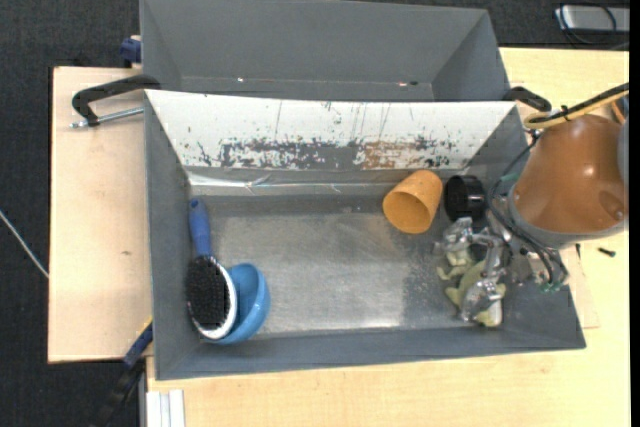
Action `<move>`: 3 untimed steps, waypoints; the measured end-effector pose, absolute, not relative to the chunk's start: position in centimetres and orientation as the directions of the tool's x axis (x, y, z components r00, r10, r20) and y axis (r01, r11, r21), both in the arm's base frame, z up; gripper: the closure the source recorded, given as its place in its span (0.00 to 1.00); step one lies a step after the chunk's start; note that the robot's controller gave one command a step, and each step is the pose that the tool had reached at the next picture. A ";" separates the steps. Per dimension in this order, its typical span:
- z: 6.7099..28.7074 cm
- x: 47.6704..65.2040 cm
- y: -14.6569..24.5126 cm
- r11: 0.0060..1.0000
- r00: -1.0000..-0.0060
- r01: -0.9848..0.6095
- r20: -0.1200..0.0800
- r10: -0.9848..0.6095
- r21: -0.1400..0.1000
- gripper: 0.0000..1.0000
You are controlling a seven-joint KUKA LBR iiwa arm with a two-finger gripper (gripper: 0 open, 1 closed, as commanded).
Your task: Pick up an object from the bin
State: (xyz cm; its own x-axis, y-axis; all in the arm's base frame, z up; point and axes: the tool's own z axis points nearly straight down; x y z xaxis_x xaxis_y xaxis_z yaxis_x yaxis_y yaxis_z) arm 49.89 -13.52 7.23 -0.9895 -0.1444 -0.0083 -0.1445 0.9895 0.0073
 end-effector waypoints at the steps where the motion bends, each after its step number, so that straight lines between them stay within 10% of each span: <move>1: 7.3 50.0 -13.6 0.990 -0.990 -0.140 -0.014 -0.140 0.005 1.00; 2: 18.0 50.8 -14.6 0.988 -0.988 -0.153 -0.013 -0.153 -0.005 1.00; 3: 17.6 50.7 -14.6 0.988 -0.988 -0.152 -0.005 -0.152 0.000 0.00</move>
Offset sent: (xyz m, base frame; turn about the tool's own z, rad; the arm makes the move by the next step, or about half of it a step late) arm 0.0000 0.0000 0.0000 0.0000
